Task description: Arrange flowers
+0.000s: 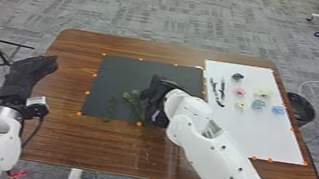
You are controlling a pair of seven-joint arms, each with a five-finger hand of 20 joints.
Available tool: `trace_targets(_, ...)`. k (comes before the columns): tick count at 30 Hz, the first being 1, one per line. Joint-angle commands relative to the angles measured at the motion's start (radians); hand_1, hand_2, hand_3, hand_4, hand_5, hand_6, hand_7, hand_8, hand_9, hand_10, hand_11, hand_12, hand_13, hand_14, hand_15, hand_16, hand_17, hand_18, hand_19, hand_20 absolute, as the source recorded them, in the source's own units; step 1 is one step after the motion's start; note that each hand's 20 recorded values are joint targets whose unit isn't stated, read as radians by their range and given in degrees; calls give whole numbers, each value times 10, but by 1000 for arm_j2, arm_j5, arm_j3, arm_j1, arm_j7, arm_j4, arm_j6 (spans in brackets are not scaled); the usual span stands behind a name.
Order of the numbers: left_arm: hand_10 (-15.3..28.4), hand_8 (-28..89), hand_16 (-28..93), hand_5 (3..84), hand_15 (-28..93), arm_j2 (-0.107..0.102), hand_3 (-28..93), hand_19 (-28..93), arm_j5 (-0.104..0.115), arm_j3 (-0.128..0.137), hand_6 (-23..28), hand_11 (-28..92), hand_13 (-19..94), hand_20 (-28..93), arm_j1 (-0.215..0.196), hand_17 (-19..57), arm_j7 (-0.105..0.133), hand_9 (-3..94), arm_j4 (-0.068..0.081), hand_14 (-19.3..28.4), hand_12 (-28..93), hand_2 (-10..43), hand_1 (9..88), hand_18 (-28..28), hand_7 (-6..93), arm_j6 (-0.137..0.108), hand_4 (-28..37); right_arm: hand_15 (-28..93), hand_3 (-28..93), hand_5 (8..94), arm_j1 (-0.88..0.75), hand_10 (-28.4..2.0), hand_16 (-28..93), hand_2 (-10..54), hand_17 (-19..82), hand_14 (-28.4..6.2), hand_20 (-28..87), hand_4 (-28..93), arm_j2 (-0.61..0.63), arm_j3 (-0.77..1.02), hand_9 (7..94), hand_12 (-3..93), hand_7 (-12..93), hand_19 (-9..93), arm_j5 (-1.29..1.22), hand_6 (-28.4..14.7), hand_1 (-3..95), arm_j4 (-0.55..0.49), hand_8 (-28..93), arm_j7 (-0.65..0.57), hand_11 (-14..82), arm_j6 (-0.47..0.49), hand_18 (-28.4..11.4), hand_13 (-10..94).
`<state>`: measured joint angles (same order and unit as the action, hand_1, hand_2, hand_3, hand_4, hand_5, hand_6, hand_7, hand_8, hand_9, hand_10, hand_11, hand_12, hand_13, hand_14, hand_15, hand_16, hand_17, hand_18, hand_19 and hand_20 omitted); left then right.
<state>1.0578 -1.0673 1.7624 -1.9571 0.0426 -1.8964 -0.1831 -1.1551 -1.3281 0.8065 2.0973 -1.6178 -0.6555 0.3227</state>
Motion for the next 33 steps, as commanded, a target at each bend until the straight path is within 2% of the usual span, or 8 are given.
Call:
trace_targets(1, 147, -71, 33, 490, 174, 11, 657, 113, -4, 8, 58, 219, 349, 169, -12, 43, -2, 455, -11, 181, 118, 41, 280, 135, 183, 18, -206, 629, 588, 823, 3, -122, 356, -71, 550, -24, 381, -10, 18, 52, 926, 254, 220, 890, -9, -32, 324, -49, -35, 19, 302, -28, -211, 917)
trace_targets(4, 147, -72, 33, 490, 174, 17, 656, 112, -5, 11, 58, 220, 349, 169, -12, 43, 1, 454, -9, 182, 118, 41, 280, 136, 183, 28, -207, 629, 580, 817, -20, -122, 357, -55, 544, -28, 383, -12, 86, 86, 923, 254, 217, 887, -71, -33, 313, -130, -35, 32, 299, -34, -211, 914)
trace_targets(6, 146, -72, 33, 489, 173, 18, 656, 112, -3, 15, 57, 219, 348, 169, -15, 43, 3, 453, -10, 181, 119, 41, 281, 136, 184, 23, -207, 628, 574, 815, -45, -121, 358, -37, 528, -32, 388, -12, 134, 121, 917, 255, 215, 884, -145, -34, 298, -181, -34, 19, 296, -9, -220, 907)
trace_targets(11, 146, -73, 33, 489, 173, 28, 656, 111, 5, 34, 57, 219, 348, 168, -39, 43, 1, 453, -17, 182, 119, 40, 280, 136, 185, 14, -206, 598, 525, 776, -135, -159, 344, 28, 450, -62, 418, -9, 191, 180, 874, 252, 196, 836, -247, -49, 270, -251, -23, -8, 258, -17, -255, 864)
trace_targets(15, 146, -73, 34, 488, 174, 29, 656, 112, 4, 26, 56, 219, 348, 169, -28, 42, -2, 452, -11, 182, 119, 40, 280, 136, 186, 21, -206, 529, 515, 753, -178, -173, 329, 39, 422, -76, 424, -7, 205, 194, 842, 235, 190, 775, -385, -53, 263, -261, -15, -20, 188, -46, -260, 849)
trace_targets(21, 145, -73, 34, 487, 173, 31, 657, 113, -2, 16, 56, 219, 347, 169, -10, 42, 0, 451, -3, 182, 120, 40, 280, 136, 186, 42, -207, 472, 514, 730, -211, -189, 319, 49, 377, -112, 432, -13, 184, 230, 780, 209, 192, 712, -488, -59, 250, -220, -12, -20, 124, 7, -268, 808)
trace_targets(28, 145, -72, 35, 486, 170, 41, 655, 121, 5, 21, 56, 218, 344, 173, -21, 37, -2, 446, -5, 180, 119, 41, 281, 140, 186, 41, -207, 458, 545, 737, -232, -185, 315, 57, 367, -131, 456, -17, 167, 228, 742, 172, 376, 680, -536, -71, 222, -196, -30, 19, 100, -35, -268, 798)
trace_targets(33, 145, -72, 35, 486, 170, 44, 655, 121, 3, 18, 56, 218, 344, 172, -16, 37, 0, 444, -3, 180, 120, 41, 281, 140, 187, 46, -206, 457, 557, 724, -237, -185, 315, 58, 362, -137, 463, -23, 156, 224, 731, 158, 454, 670, -555, -76, 210, -190, -46, 45, 97, -56, -268, 791)
